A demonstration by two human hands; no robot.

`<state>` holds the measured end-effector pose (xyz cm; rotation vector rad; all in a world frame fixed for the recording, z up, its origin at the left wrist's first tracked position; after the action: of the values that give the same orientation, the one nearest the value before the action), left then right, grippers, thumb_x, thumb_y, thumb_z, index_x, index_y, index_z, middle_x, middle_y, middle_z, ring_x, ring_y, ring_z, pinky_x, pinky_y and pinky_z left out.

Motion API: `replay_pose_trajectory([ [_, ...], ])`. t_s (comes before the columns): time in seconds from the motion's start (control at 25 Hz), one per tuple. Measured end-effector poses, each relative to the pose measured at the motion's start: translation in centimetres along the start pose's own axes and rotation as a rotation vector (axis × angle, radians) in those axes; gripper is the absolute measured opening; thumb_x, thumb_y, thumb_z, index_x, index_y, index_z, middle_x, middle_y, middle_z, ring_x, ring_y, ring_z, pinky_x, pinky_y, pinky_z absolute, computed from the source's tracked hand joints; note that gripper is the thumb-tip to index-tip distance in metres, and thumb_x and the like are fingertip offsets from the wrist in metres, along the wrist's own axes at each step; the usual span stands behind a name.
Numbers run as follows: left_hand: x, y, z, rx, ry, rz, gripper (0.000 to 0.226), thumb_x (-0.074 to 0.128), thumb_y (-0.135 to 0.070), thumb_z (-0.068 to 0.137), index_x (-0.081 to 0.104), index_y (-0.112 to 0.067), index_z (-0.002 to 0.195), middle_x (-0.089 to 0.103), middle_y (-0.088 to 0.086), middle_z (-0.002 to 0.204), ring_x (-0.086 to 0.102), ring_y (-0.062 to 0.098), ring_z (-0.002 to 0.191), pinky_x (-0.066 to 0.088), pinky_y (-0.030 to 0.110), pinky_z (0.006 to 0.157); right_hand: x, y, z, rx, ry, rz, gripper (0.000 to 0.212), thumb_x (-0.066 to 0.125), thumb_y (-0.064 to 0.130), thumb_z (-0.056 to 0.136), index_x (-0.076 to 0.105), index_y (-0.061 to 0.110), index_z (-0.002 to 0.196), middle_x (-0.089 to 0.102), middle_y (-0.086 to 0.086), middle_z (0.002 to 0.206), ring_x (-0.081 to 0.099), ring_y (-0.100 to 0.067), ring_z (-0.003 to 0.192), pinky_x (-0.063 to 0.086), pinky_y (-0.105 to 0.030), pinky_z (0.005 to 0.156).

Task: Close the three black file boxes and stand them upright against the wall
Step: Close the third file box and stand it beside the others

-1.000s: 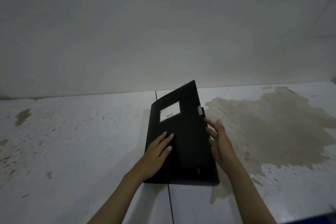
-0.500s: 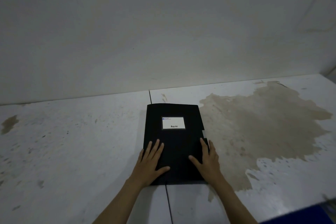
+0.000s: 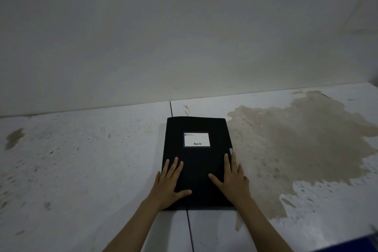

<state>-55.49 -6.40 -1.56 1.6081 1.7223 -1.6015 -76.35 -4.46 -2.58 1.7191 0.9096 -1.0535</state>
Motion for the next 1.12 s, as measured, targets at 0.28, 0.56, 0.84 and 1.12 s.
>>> replay_pose_trajectory([
  [0.28, -1.0, 0.4, -0.4, -0.177, -0.248, -0.633, 0.097, 0.072, -0.041, 0.073, 0.006, -0.031, 0.143, 0.019, 0.002, 0.154, 0.019, 0.025, 0.142, 0.022, 0.044, 0.117, -0.2, -0.4, -0.2, 0.033, -0.077, 0.512, 0.096, 0.069, 0.047, 0.074, 0.010, 0.024, 0.146, 0.007, -0.014, 0.156, 0.023, -0.031, 0.139, 0.032, -0.045, 0.110],
  [0.56, -4.7, 3.4, -4.8, -0.336, -0.333, -1.001, 0.079, 0.069, -0.033, 0.079, 0.020, -0.024, 0.140, 0.044, 0.004, 0.133, 0.052, 0.016, 0.107, 0.049, 0.021, 0.080, -1.4, 5.2, -1.2, -0.024, -0.092, 0.673, 0.089, 0.072, 0.028, 0.076, 0.012, 0.031, 0.142, 0.039, -0.014, 0.141, 0.045, -0.031, 0.124, 0.044, -0.049, 0.098],
  [0.84, -12.6, 13.9, -15.7, -0.456, -0.796, -1.209, 0.061, 0.065, -0.024, 0.084, 0.031, -0.021, 0.135, 0.044, 0.009, 0.132, 0.054, 0.024, 0.107, 0.048, 0.031, 0.080, -1.3, 21.6, -4.6, -0.349, 0.020, 0.829, 0.089, 0.073, 0.018, 0.076, 0.016, 0.027, 0.143, 0.032, -0.002, 0.148, 0.036, -0.021, 0.132, 0.034, -0.037, 0.105],
  [1.12, -18.7, 25.0, -29.2, -0.412, -1.088, -1.318, 0.048, 0.057, -0.036, 0.086, 0.048, -0.018, 0.131, 0.060, 0.004, 0.122, 0.063, 0.017, 0.099, 0.054, 0.018, 0.064, 2.5, 38.0, -12.1, -0.569, 0.109, 0.897, 0.089, 0.073, 0.016, 0.076, 0.017, 0.028, 0.144, 0.027, 0.005, 0.150, 0.027, -0.004, 0.127, 0.028, -0.026, 0.105],
])
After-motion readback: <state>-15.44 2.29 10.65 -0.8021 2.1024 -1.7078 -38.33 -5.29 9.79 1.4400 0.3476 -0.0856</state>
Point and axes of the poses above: each hand's wrist, its own z-axis towards the middle knuckle, its own x-axis out of the palm, y = z × x, the point moved 3 cm from there along z, towards the middle knuckle
